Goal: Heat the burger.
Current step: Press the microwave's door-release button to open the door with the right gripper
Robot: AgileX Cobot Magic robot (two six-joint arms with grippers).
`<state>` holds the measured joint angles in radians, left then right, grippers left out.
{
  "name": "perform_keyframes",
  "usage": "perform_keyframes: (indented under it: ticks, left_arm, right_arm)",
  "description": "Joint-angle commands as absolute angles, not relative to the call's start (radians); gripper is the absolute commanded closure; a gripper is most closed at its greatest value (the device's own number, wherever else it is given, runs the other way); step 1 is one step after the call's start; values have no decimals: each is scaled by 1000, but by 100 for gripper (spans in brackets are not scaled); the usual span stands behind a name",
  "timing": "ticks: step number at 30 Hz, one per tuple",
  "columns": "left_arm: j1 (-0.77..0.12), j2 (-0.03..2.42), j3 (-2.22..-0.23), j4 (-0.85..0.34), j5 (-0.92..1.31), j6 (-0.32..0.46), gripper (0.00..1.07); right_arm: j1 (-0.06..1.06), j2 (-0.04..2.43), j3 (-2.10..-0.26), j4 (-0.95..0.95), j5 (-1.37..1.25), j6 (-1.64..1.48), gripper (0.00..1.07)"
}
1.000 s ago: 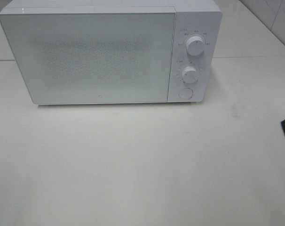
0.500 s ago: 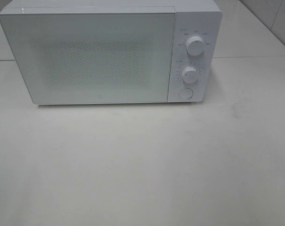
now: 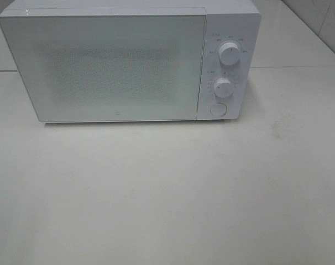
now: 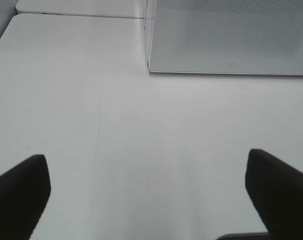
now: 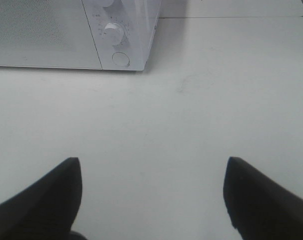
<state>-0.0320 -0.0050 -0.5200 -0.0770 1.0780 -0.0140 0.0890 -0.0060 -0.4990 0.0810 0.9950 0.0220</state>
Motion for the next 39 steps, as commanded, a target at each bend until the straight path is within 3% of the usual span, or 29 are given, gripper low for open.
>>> perform_keyframes:
  ticks: [1,14,39]
  left_arm:
    - [-28,-22,-517,-83,1067,-13,8]
    - [-28,-22,-517,-83,1067,-13,8]
    - [-28,-22,-517,-83,1067,-13,8]
  right_arm:
    - [82,-31,-497,73,995,16,32]
    - [82,39,-533,80,899,13,32]
    - [82,614,-533,81,315,16,32]
